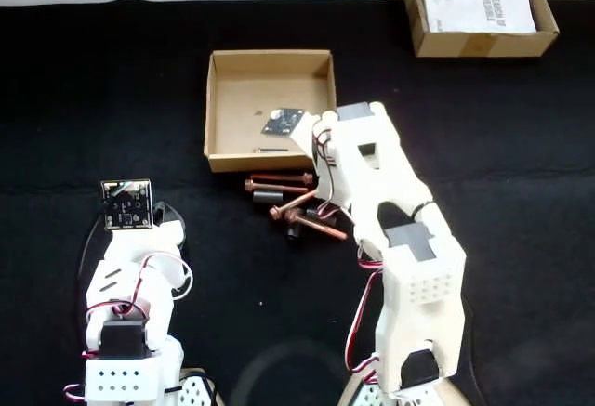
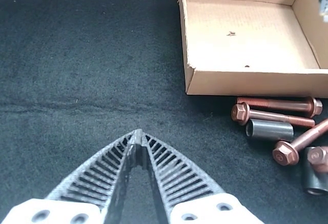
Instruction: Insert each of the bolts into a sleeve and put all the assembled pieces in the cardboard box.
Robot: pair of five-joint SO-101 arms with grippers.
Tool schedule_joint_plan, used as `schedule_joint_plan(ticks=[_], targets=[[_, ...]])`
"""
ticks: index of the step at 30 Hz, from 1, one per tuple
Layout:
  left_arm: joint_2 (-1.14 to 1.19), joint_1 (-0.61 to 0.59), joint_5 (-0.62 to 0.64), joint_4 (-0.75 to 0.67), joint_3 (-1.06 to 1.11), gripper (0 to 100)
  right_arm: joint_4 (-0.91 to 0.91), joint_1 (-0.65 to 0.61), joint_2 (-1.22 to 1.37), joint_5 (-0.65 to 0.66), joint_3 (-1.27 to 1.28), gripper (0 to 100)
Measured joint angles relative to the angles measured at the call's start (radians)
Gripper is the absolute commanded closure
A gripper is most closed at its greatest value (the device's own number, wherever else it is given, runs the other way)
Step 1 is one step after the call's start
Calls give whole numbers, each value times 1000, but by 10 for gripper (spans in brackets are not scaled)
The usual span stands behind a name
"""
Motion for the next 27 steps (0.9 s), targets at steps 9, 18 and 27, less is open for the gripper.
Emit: schedule_joint_plan(ticks=[9, 18, 27], targets=[[0, 0, 0, 0, 0, 991, 120, 12, 112, -2, -161, 992], [0, 0, 0, 0, 0, 991, 405, 11, 126, -54, -476, 991], [0, 8, 0, 0, 0, 991, 436, 86, -130, -183, -641, 991]])
